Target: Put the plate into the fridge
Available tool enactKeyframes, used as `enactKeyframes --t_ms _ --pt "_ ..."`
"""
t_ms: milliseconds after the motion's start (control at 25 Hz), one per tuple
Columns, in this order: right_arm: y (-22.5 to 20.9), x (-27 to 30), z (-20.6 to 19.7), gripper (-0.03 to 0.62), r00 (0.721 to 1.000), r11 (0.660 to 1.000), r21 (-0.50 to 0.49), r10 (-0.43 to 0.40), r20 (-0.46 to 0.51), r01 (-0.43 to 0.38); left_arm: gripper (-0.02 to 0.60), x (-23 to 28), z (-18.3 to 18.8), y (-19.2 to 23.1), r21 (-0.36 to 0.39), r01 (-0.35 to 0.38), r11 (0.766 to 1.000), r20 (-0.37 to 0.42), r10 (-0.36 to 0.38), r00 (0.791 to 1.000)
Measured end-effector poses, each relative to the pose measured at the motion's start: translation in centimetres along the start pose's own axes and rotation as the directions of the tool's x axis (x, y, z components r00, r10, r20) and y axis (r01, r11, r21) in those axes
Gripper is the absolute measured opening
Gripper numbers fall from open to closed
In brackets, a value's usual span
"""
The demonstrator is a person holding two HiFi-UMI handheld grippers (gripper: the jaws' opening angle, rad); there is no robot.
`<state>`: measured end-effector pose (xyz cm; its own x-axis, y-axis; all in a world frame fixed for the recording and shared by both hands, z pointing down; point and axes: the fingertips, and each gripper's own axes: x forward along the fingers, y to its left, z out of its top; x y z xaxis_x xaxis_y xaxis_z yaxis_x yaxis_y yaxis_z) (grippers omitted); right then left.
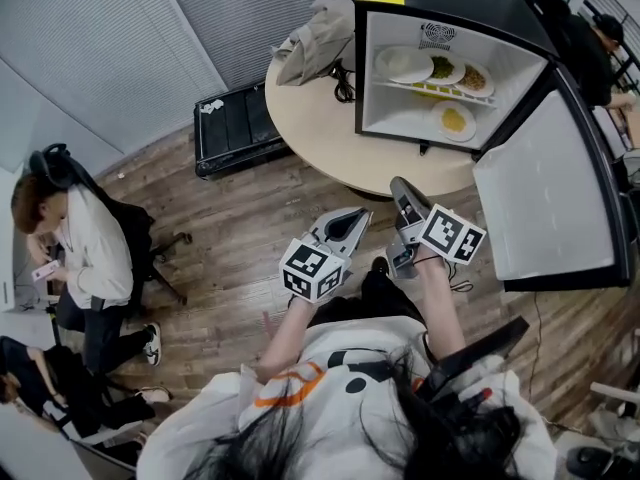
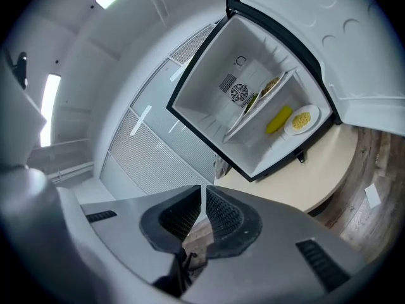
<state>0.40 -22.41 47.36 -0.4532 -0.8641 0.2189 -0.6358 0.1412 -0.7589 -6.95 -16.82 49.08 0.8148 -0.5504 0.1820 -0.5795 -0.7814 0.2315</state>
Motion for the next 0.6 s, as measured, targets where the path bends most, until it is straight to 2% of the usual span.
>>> enactKeyframes --t_ms 320,600 --pt "-0.2 -2.5 -1.7 0.035 0.999 0.999 -0.018 -0.038 -0.011 0.038 0.011 -1.0 -0.8 -1.9 -0.032 0.007 0.999 0.018 -0.007 1.000" --pt "-0.3 -4.9 -2.4 0.035 0.998 0.995 -0.085 -0.061 -0.031 0.059 0.011 -0.8 -0.7 -2.8 -0.058 -0.010 0.998 0.030 0.011 0.999"
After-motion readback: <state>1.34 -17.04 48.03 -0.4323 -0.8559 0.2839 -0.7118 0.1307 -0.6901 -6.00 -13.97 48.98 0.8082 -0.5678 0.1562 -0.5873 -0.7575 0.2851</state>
